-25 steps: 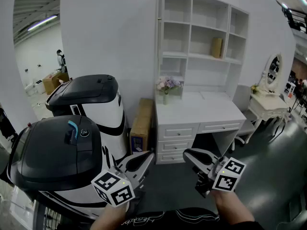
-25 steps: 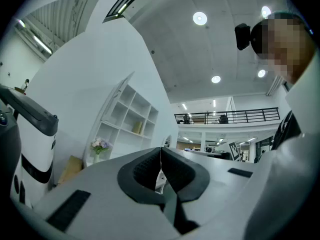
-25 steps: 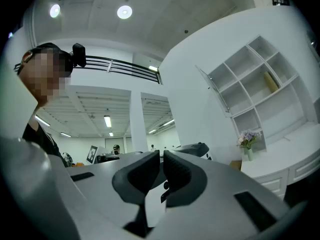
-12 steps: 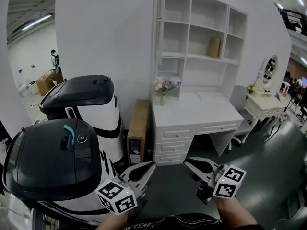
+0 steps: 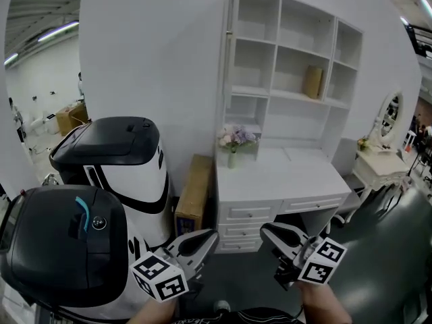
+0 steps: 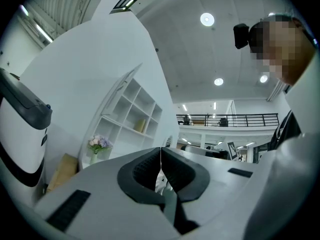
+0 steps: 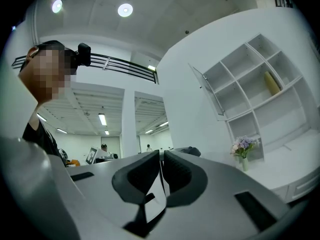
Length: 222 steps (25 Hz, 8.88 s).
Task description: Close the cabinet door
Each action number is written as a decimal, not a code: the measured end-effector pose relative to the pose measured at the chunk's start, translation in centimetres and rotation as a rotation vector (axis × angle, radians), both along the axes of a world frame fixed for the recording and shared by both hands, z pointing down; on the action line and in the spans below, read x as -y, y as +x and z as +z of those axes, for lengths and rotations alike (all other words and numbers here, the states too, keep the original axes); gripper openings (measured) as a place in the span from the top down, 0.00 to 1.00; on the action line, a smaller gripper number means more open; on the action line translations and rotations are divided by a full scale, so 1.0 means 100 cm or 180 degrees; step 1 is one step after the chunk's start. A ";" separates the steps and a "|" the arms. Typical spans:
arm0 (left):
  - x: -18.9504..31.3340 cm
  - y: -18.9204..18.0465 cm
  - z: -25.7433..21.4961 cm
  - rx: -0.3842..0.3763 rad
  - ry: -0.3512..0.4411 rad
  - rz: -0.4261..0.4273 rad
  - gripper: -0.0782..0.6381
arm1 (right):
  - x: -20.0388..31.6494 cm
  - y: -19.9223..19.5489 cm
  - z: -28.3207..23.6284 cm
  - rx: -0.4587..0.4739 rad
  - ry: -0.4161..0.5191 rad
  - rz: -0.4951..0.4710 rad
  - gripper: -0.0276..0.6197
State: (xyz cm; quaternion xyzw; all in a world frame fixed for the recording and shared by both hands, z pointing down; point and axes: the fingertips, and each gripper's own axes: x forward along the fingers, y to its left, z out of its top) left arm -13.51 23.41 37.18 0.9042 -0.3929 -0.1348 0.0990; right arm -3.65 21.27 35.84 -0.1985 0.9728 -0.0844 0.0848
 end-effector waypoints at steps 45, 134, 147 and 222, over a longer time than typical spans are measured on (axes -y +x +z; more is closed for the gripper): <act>0.510 -0.098 -0.367 -0.0729 0.1596 0.0693 0.65 | 0.433 -0.037 -0.146 -0.0155 0.1035 0.0044 0.87; 0.763 0.171 -0.422 0.1731 0.2530 -0.1145 0.77 | 0.681 0.186 -0.142 0.0521 0.0661 0.0332 0.87; 0.803 0.179 -0.421 0.1993 0.2477 -0.1489 0.77 | 0.705 0.196 -0.135 0.0410 0.0661 0.0231 0.87; 0.573 0.087 -0.043 0.0925 0.0476 -0.0107 0.85 | 0.590 0.058 -0.036 0.0014 0.0255 0.0066 0.87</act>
